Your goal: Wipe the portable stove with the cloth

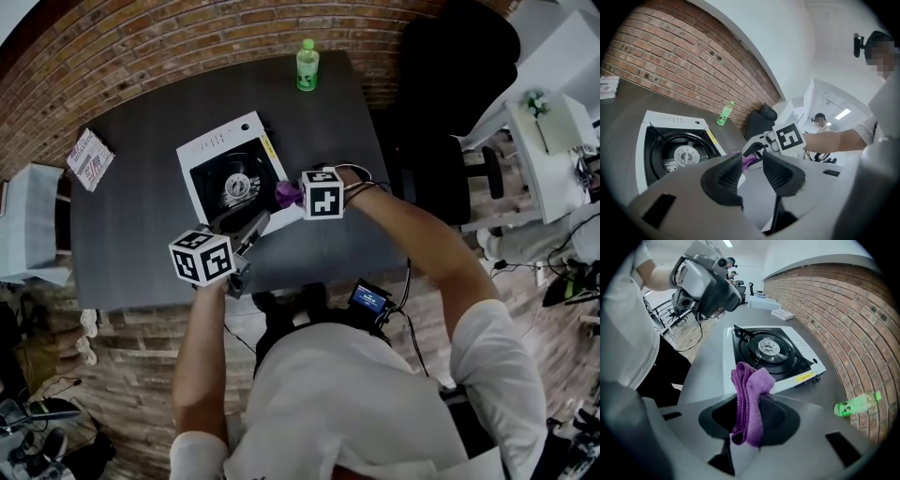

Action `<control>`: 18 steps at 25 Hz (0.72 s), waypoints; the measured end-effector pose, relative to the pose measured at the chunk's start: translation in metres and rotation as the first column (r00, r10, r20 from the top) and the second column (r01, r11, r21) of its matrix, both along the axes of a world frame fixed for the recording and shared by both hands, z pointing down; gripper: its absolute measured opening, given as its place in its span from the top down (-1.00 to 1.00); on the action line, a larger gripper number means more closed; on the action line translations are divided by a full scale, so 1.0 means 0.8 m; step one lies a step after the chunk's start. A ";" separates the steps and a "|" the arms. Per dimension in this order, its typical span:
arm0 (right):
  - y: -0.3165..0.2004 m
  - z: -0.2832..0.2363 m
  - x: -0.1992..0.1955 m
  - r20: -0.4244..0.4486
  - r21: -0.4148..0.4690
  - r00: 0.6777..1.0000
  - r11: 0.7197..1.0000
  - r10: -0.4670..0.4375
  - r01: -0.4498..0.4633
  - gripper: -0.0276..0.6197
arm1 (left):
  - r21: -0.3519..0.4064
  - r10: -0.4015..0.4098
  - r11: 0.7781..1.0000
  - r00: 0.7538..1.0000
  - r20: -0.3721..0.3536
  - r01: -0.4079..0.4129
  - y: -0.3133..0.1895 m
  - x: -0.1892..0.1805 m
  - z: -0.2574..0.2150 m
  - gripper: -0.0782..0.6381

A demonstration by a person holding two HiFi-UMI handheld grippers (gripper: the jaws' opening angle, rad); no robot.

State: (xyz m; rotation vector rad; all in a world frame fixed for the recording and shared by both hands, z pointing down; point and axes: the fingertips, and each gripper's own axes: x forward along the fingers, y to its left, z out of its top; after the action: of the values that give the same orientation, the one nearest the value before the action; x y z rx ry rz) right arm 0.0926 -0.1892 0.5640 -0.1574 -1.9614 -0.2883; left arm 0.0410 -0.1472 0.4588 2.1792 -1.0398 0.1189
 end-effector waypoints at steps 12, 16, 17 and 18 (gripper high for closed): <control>0.004 -0.004 0.065 0.100 -0.121 0.995 0.993 0.011 0.001 0.54 | -0.062 -0.010 0.998 0.991 0.133 0.018 -0.012 0.031 0.023 0.37; -0.036 -0.004 0.065 0.208 -0.136 0.970 0.986 0.128 -0.101 0.54 | -0.081 -0.034 0.995 0.982 0.188 0.050 -0.021 0.042 0.032 0.38; -0.047 -0.002 0.063 0.235 -0.139 0.959 0.982 0.156 -0.126 0.54 | -0.088 -0.035 0.995 0.980 0.198 0.054 -0.022 0.045 0.035 0.38; -0.058 -0.001 0.061 0.264 -0.144 0.947 0.978 0.184 -0.150 0.54 | -0.097 -0.034 0.994 0.978 0.206 0.055 -0.023 0.047 0.037 0.38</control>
State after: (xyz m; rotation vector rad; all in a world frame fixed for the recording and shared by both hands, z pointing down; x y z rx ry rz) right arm 0.1412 -0.2357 0.5634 -0.0292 -2.2557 -0.0797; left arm 0.0788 -0.1652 0.4884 2.0817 -1.1695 0.3744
